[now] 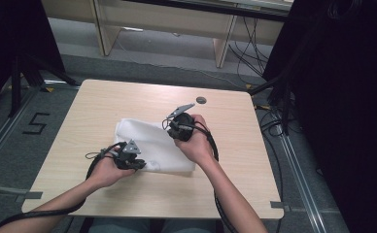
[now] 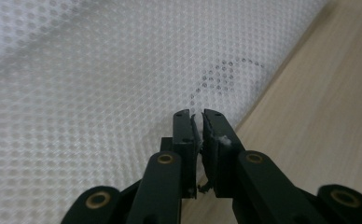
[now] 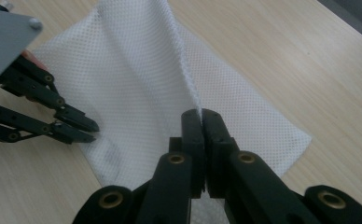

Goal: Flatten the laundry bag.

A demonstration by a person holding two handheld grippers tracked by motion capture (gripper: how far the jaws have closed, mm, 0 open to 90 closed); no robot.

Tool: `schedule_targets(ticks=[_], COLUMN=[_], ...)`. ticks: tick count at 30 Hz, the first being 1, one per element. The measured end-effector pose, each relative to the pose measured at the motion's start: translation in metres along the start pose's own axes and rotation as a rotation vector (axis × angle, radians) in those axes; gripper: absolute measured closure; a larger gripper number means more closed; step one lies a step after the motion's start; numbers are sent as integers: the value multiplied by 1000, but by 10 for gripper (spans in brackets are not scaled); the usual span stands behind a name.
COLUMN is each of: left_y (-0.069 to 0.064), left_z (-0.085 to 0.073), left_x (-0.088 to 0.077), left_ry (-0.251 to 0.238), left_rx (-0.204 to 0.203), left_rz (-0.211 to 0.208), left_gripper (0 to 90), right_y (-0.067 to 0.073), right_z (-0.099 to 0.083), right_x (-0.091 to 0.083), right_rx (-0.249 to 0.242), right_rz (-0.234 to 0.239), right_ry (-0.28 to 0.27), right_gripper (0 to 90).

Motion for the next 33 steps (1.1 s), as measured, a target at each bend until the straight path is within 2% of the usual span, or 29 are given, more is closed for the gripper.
schedule_targets(ticks=[1,3,5,6,7,8,9,12,14,16,18,19,21,22,26,27,30,31,32,33], left_y=[0,1,6,8,11,11,15,20,22,25,26,27,28,28,29,28,27,24,22,20], left_z=[1,-2,-4,-6,-7,-7,-9,-12,-12,-10,-10,-9,-8,-9,-9,-10,-9,-10,-9,-10], left_x=[-10,-20,-29,-29,-29,-29,-27,-20,-16,-15,-11,-10,-8,-7,-9,-11,-15,-18,-20,-20], left_ry=[11,2,36,35,49,49,77,82,66,74,52,64,51,45,42,39,51,54,76,77], left_rx=[16,1,-9,-19,-37,-37,-35,-40,-60,-52,-61,-69,-63,-77,-68,-59,-61,-70,-73,-77], left_rz=[-1,6,15,16,28,28,36,39,64,68,82,83,86,86,91,82,83,111,93,93], left_gripper=[838,853,875,882,884,885,884,883,882,882,880,879,877,875,857,850,851,854,854,855], right_y=[0,0,0,1,1,2,3,5,5,5,6,6,6,6,6,7,8,7,8,7], right_z=[0,0,0,0,0,1,2,2,4,5,5,5,5,5,3,4,4,3,3,2], right_x=[0,0,1,1,1,1,0,0,-3,-4,-4,-4,-5,-5,-4,-5,-4,-4,-4,-4], right_rx=[-13,-9,-19,-9,-10,-5,0,-6,-9,-10,0,4,-14,-15,-33,-14,-19,-25,-13,-34], right_rz=[-20,-14,-14,-15,-13,-12,-14,-11,-9,-11,-12,-17,-9,-10,-11,-2,1,-3,-4,-14], right_ry=[-10,-4,-3,-1,-4,-3,1,-18,-9,-19,-27,-25,-17,-18,-19,-18,-20,-24,-27,-20], right_gripper=[897,897,897,897,897,897,897,897,897,897,897,897,897,897,897,897,896,896,896,897])
Point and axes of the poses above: each handheld gripper's, and its own axes: x roughly forward along the jaws, z roughly out of its top, y roughly to its left, the point moved 1 cm from there along x, roughly forward along the jaws, and after that the axes turned 15 degrees about -y, right-handed, at the moved point
